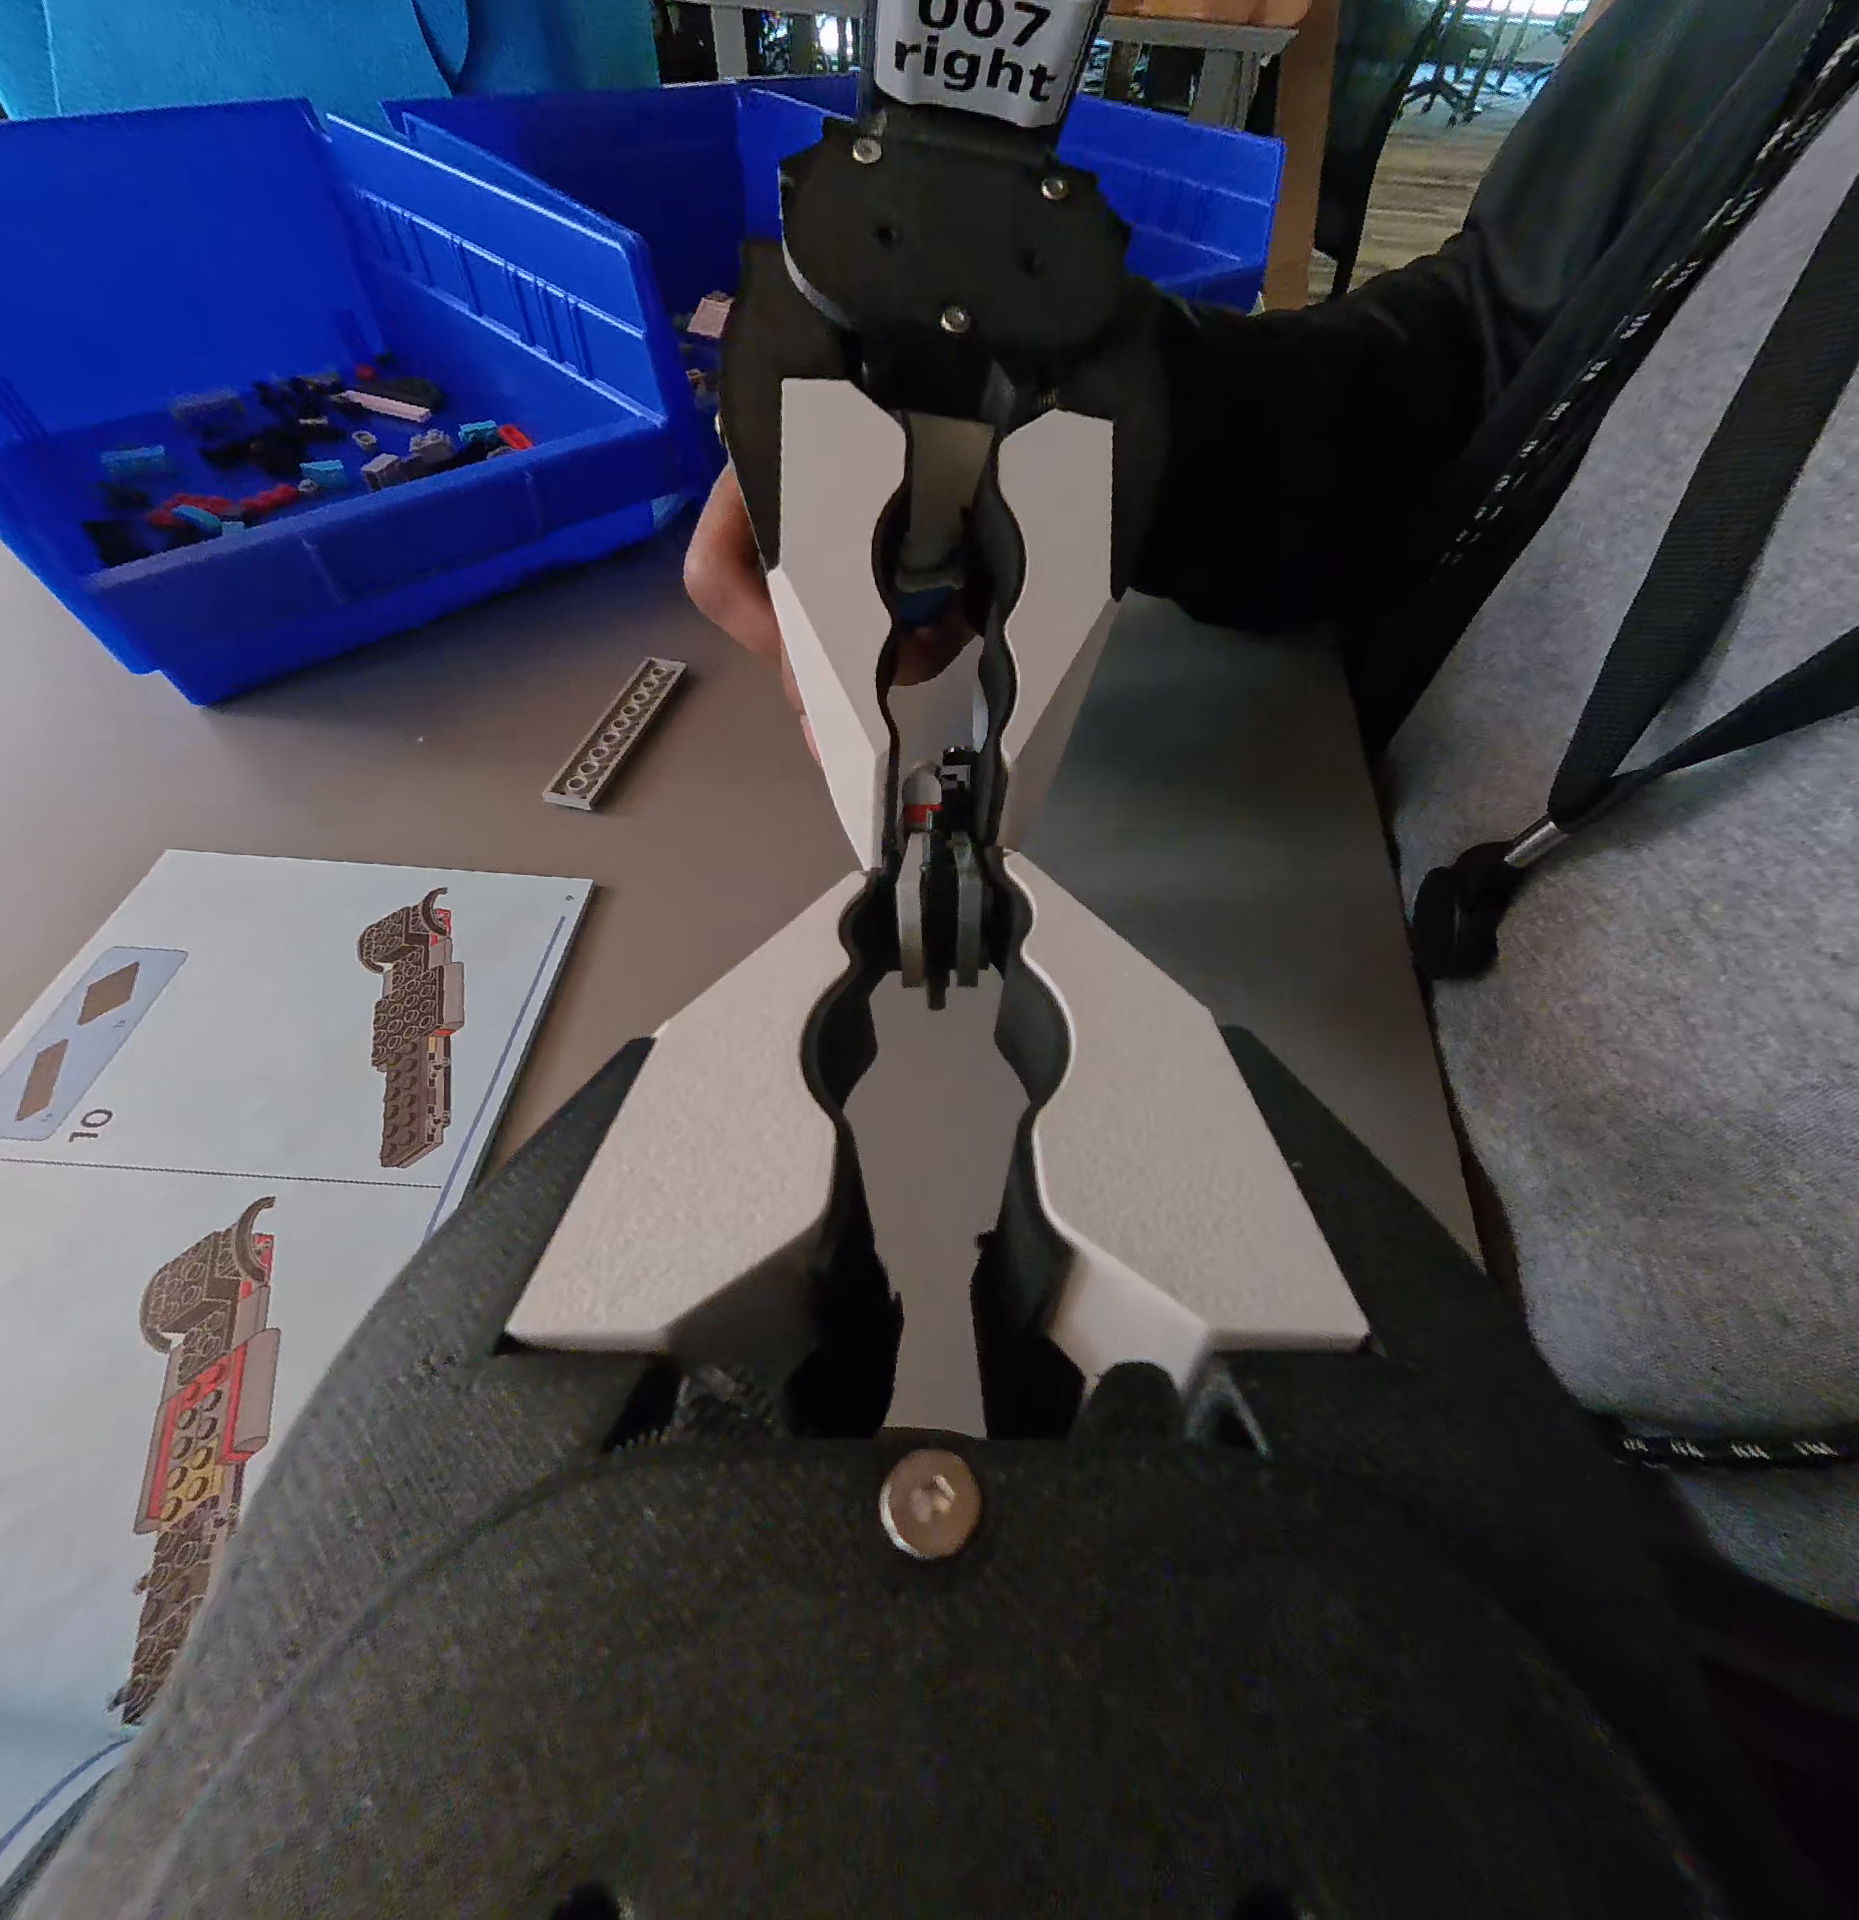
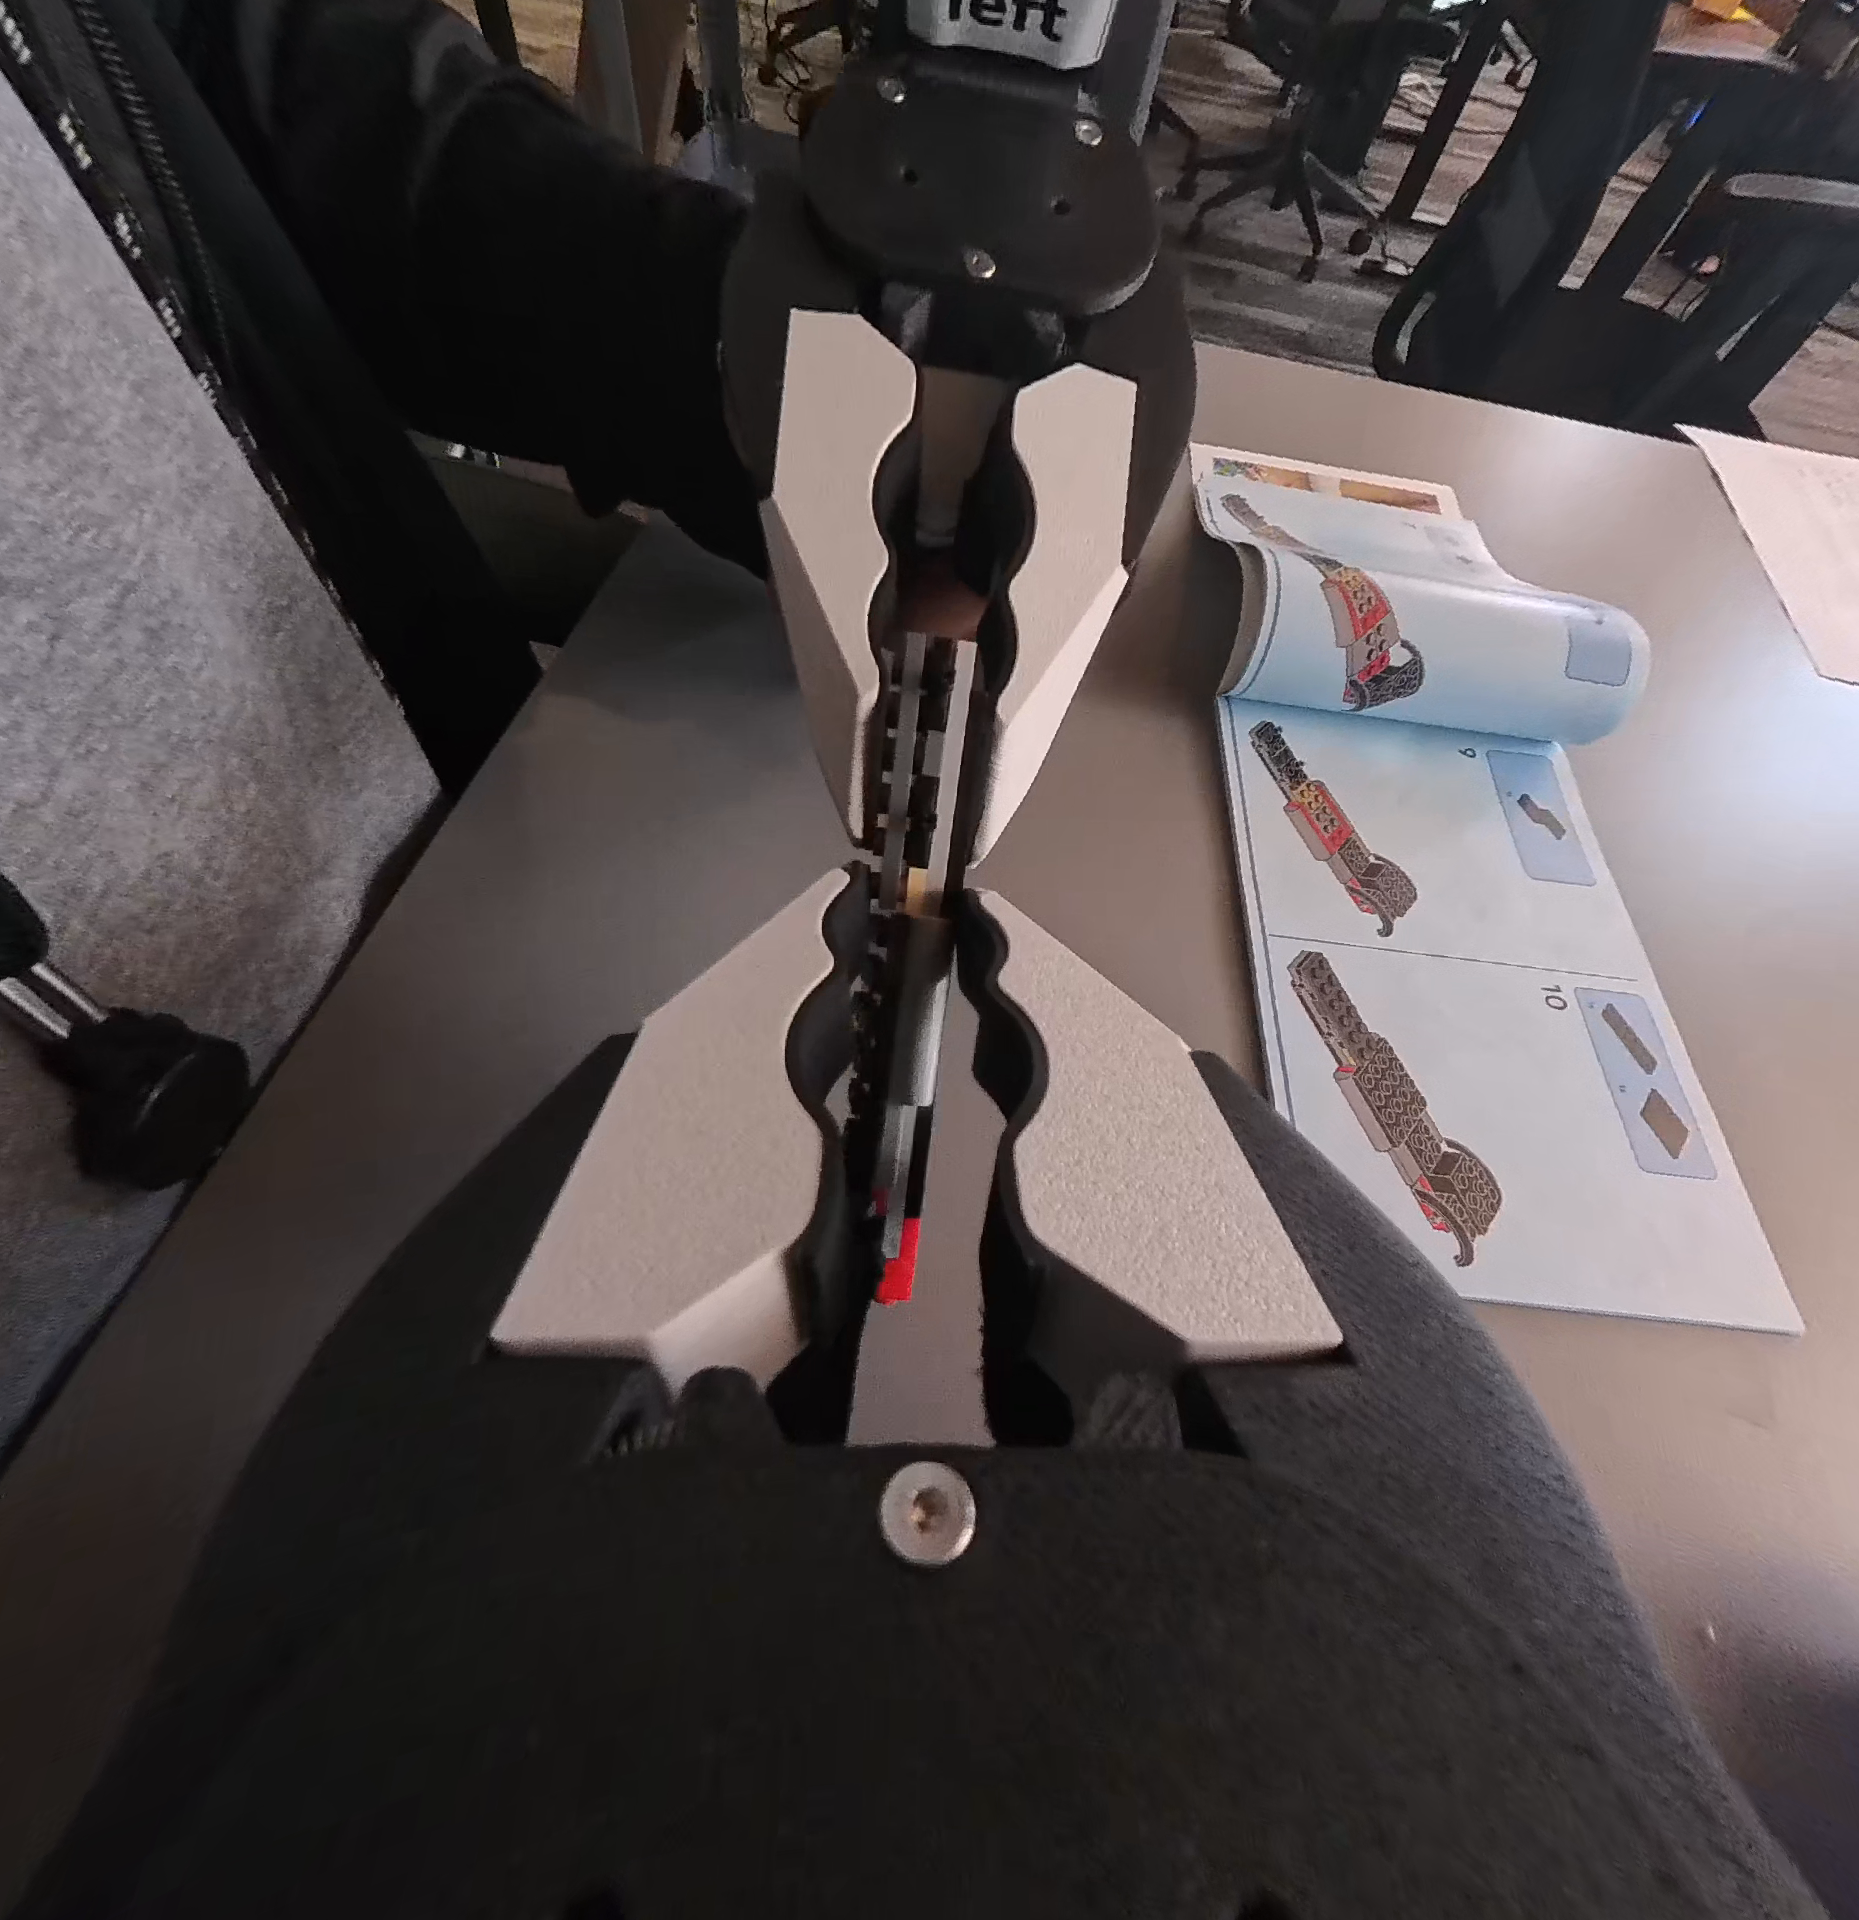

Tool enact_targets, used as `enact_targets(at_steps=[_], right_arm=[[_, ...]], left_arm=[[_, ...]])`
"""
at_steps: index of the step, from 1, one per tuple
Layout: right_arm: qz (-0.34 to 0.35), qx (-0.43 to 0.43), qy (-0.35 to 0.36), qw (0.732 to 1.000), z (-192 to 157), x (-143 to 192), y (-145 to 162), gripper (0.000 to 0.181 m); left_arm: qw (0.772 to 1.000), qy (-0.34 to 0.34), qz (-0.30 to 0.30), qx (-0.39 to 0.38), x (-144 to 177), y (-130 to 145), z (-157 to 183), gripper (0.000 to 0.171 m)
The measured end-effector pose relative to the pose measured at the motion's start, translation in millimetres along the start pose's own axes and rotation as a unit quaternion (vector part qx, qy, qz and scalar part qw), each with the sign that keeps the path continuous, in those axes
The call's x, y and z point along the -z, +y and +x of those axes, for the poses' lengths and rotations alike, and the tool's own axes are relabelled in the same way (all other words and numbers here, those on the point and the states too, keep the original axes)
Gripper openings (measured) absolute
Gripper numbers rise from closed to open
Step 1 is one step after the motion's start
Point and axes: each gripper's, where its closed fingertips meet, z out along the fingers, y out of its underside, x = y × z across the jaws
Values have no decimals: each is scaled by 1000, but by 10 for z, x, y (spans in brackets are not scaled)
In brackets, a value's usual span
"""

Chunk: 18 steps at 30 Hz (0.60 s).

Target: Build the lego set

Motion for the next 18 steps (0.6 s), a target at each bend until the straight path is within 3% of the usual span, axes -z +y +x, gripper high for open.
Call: enact_targets(at_steps=[6,10,13,18], right_arm=[[-2,1,-1,1000,3,-6,17,19],[2,2,16,1000,57,-8,28,19],[27,0,38,999,129,35,-27,19],[90,-18,58,994,212,128,-159,19]], left_arm=[[1000,0,-2,0,-7,18,-7,17],[999,-1,12,49,-11,10,-49,19],[994,1,65,90,52,-84,-79,29],[971,7,201,132,240,-379,-148,28]])
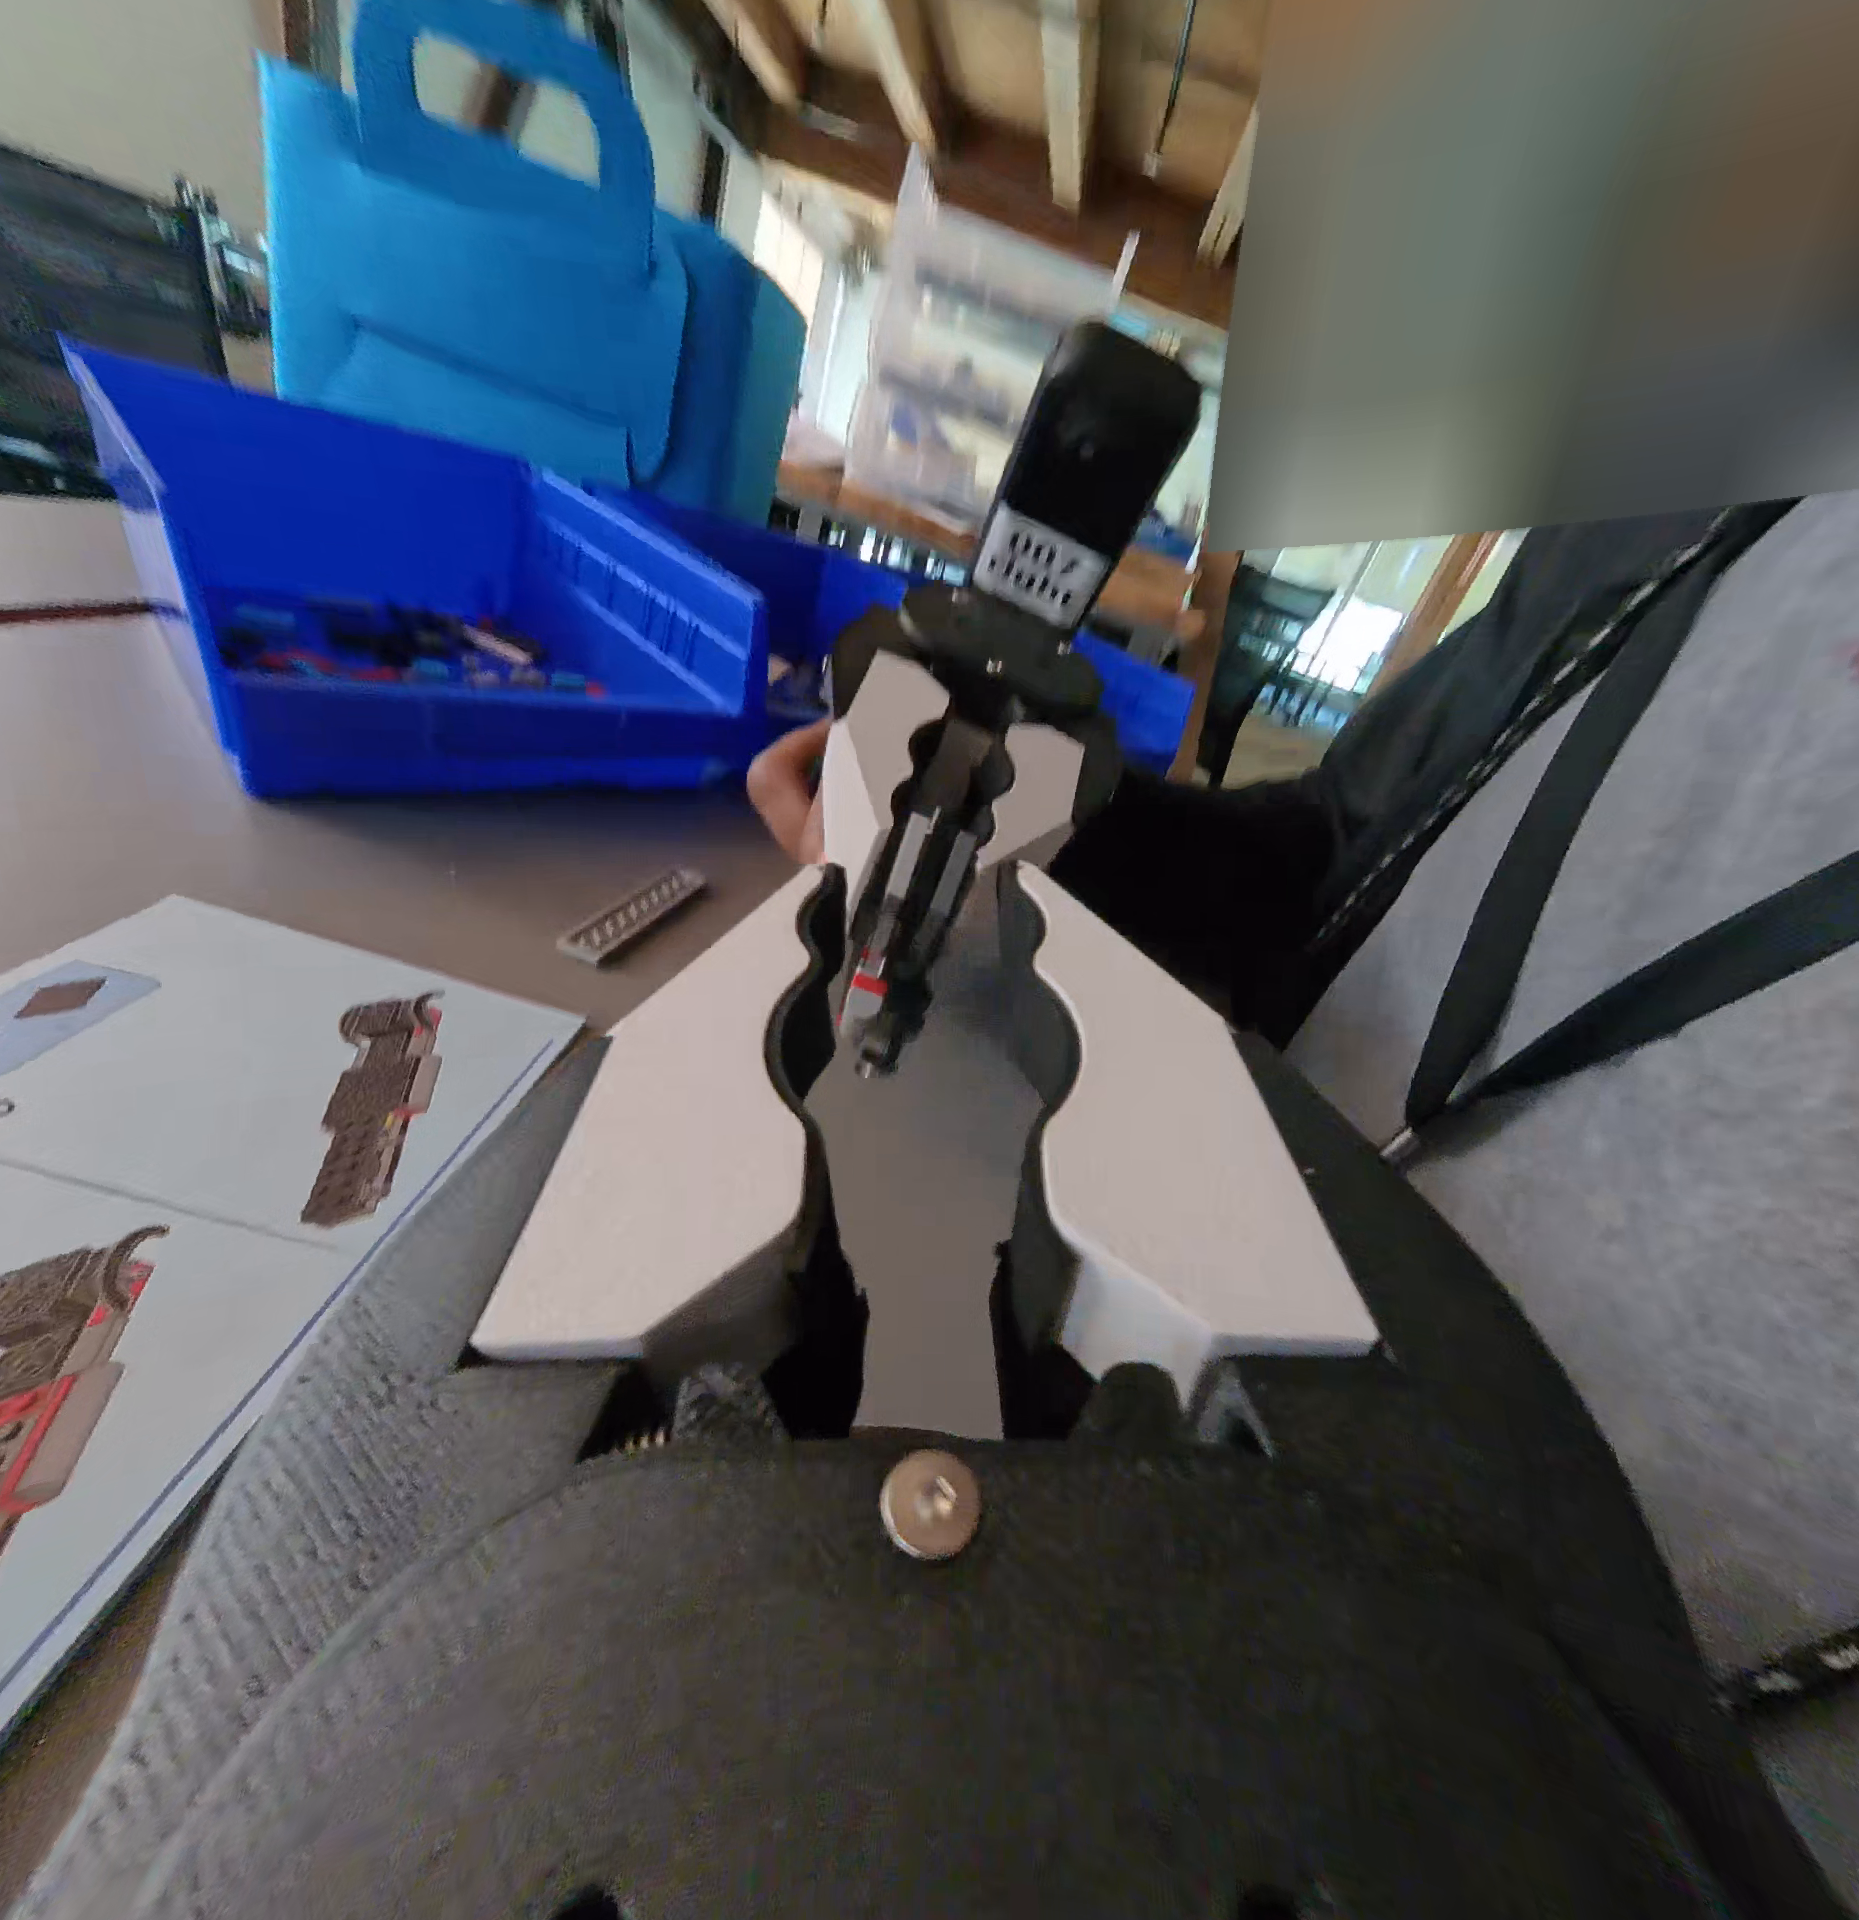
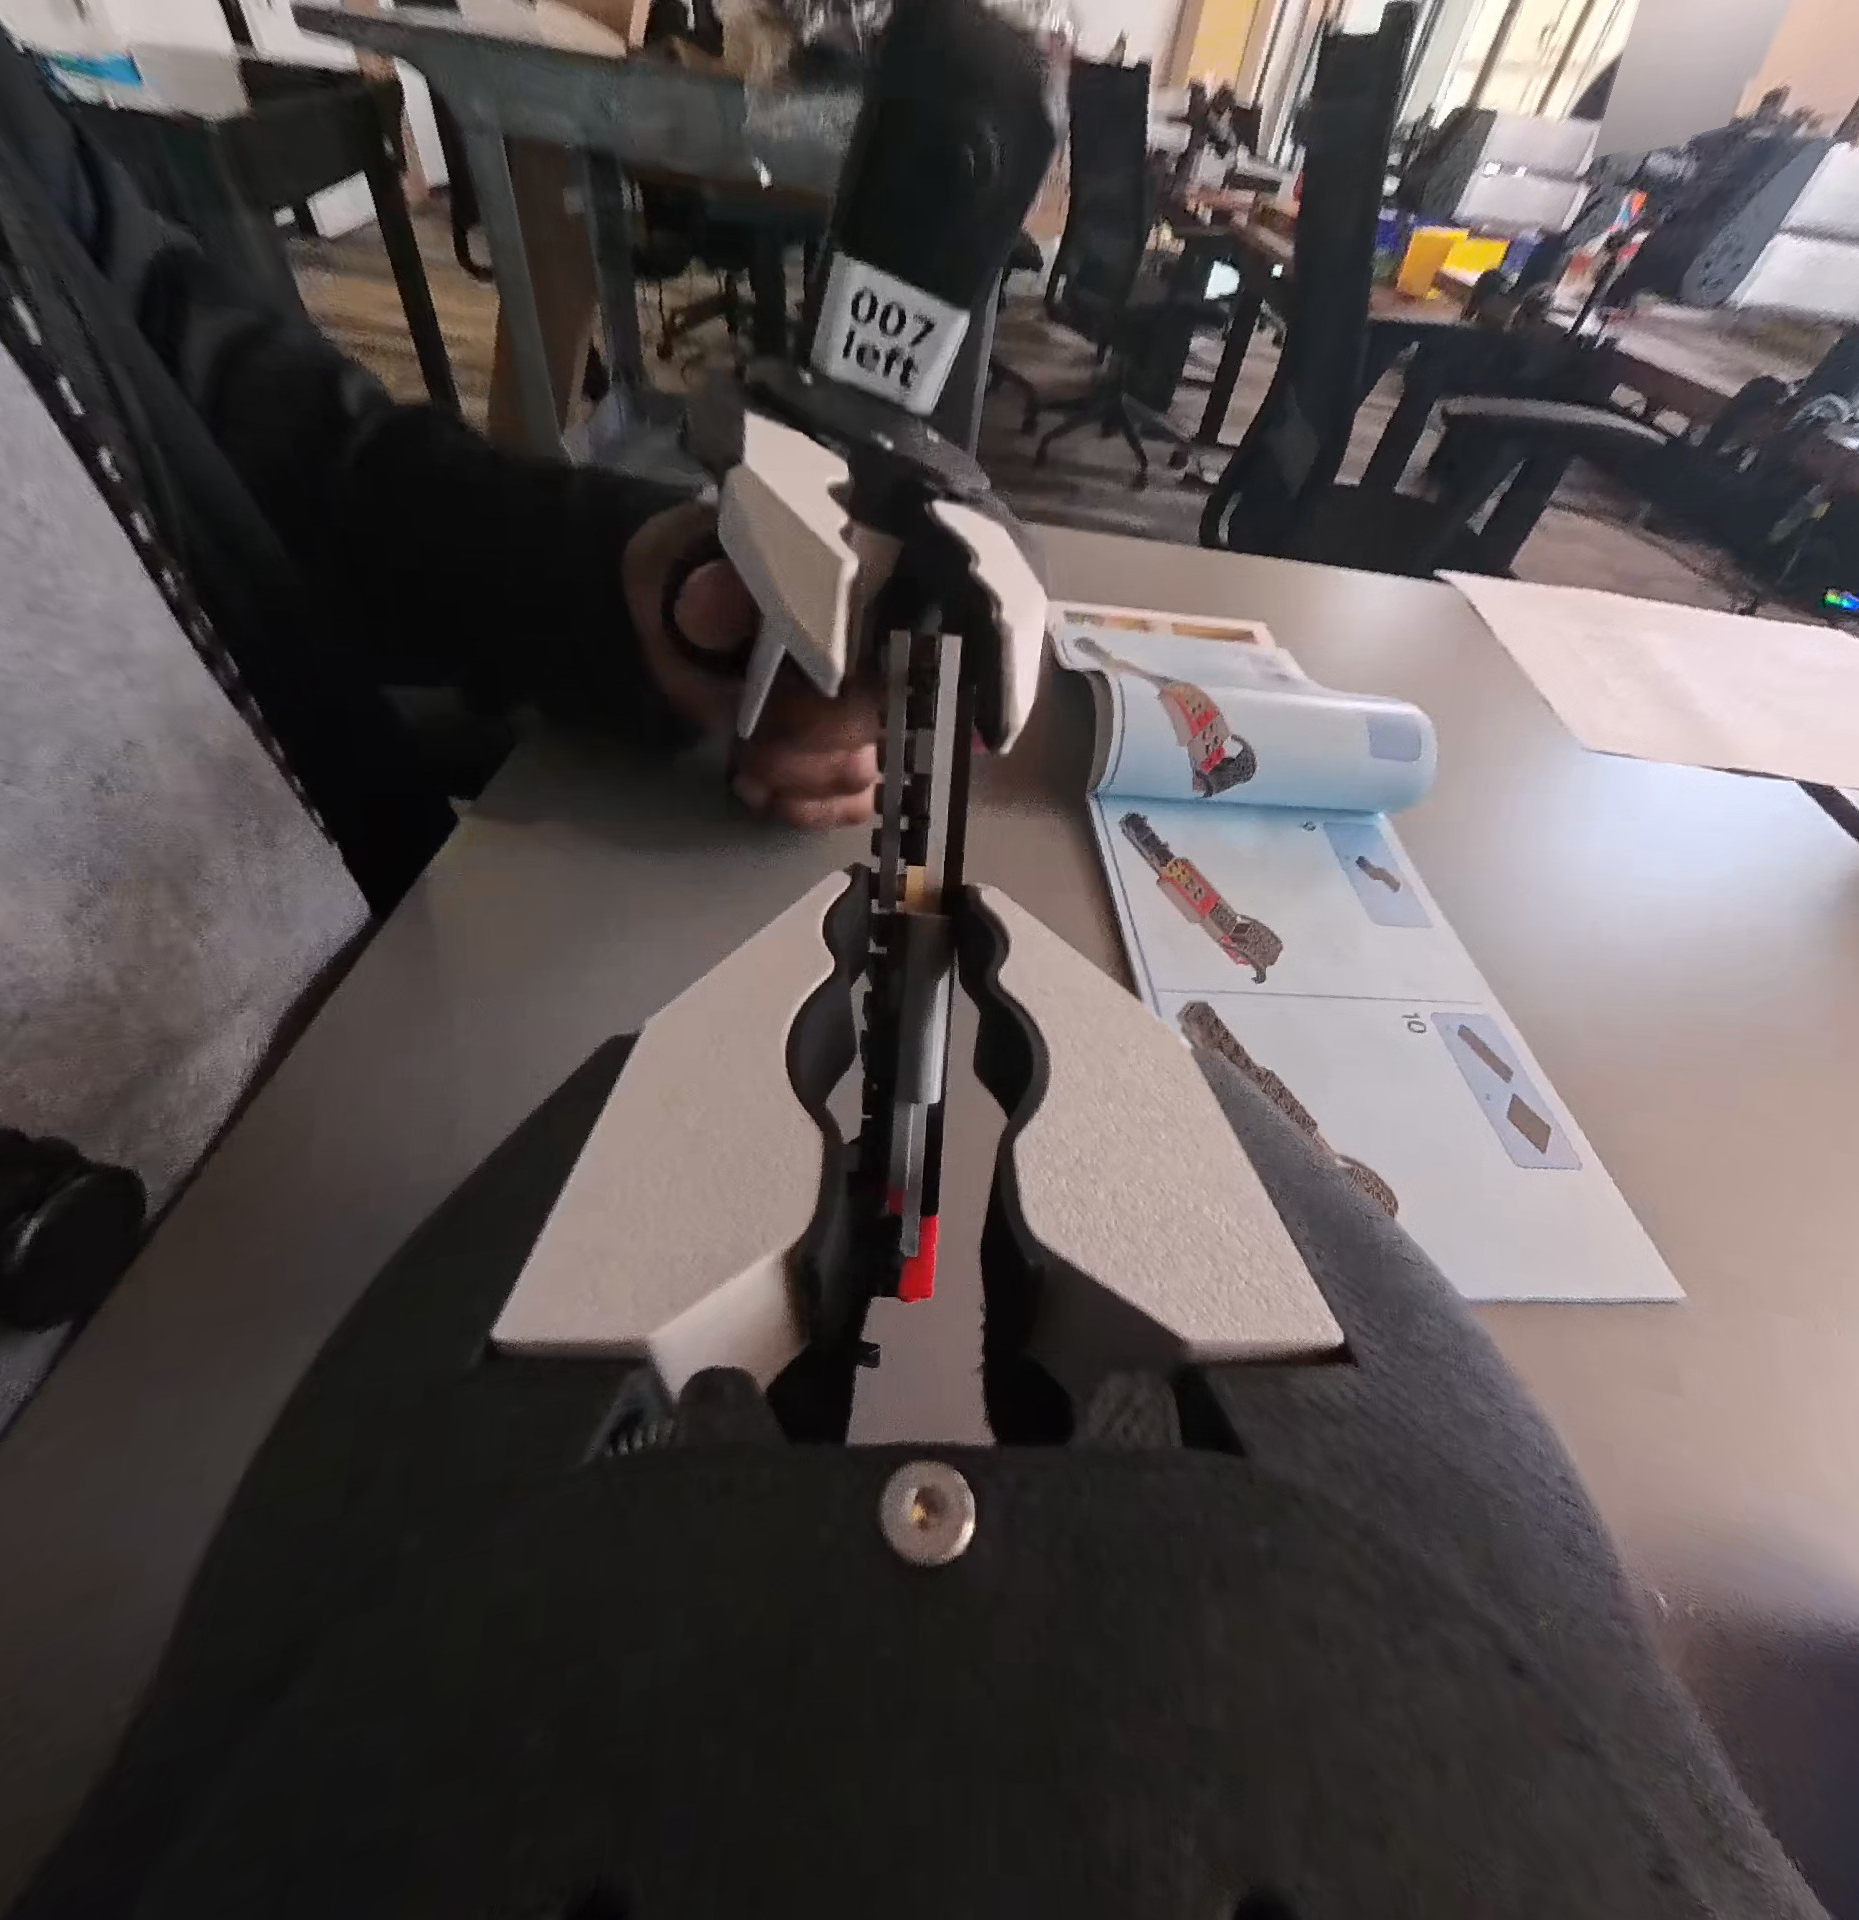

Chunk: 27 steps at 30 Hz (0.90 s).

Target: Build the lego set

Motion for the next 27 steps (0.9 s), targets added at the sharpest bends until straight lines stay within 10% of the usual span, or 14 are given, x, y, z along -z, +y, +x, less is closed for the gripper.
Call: enact_targets(at_steps=[27], right_arm=[[84,-1,17,996,26,5,-148,19]], left_arm=[[996,22,82,-12,-52,-197,56,20]])
